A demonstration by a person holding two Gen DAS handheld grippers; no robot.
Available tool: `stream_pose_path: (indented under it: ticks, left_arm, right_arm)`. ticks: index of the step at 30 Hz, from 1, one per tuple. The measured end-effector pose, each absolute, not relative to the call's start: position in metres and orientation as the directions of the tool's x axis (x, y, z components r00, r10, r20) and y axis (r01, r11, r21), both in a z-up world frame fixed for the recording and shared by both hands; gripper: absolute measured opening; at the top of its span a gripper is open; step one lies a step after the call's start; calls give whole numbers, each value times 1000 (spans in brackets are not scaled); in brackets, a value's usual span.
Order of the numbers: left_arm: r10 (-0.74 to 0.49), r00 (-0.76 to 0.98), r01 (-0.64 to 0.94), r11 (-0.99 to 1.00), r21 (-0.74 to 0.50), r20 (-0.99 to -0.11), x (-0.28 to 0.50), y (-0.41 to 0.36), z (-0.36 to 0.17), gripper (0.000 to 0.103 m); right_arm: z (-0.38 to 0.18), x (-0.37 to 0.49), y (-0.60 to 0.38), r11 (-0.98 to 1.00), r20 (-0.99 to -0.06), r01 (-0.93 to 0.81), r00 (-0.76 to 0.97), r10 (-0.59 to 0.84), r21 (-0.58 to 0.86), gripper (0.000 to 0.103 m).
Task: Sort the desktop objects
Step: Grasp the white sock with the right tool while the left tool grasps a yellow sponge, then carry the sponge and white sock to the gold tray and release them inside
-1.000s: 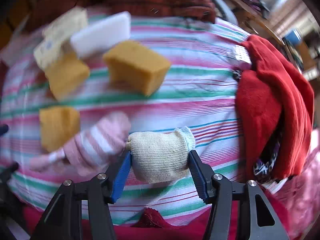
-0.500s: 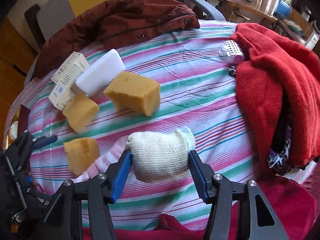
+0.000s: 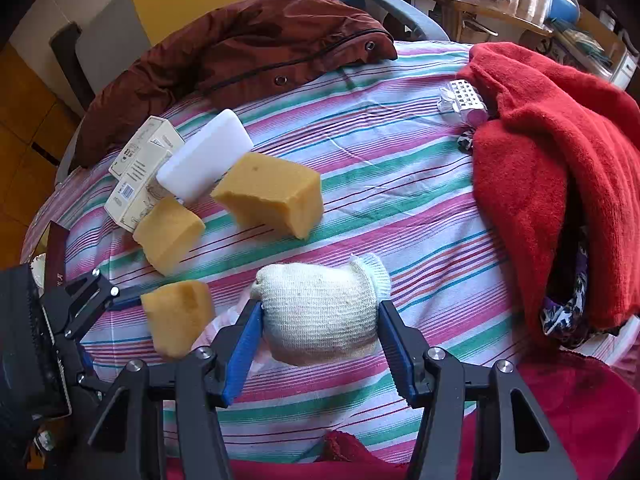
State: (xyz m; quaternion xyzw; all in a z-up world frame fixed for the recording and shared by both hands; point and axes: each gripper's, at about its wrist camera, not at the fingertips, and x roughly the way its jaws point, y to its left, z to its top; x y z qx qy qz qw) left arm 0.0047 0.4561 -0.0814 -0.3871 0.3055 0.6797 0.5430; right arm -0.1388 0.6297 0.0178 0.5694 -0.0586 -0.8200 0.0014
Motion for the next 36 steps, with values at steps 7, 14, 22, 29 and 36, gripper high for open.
stream_pose_path:
  ticks: [7, 14, 22, 29, 36]
  left_arm:
    - [543, -126, -907, -403, -126, -830, 11, 405, -68, 61]
    - [573, -226, -823, -545, -160, -788, 11, 346, -33, 62]
    - [570, -374, -689, -699, -193, -731, -13, 253, 2, 63]
    - [481, -506, -487, -844, -223, -716, -41, 154, 6, 63]
    - [362, -592, -294, -929, -225, -720, -57, 73, -4, 63]
  right_arm:
    - [21, -136, 630, -991, -922, -65, -377, -83, 116, 59]
    - [34, -128, 622, -989, -884, -12, -449, -126, 147, 59]
    - [36, -122, 590, -994, -888, 61, -457, 51, -88, 59]
    - [60, -110, 527, -969, -862, 182, -505, 53, -166, 59]
    - [75, -88, 409, -901, -841, 415, -526, -127, -123, 59]
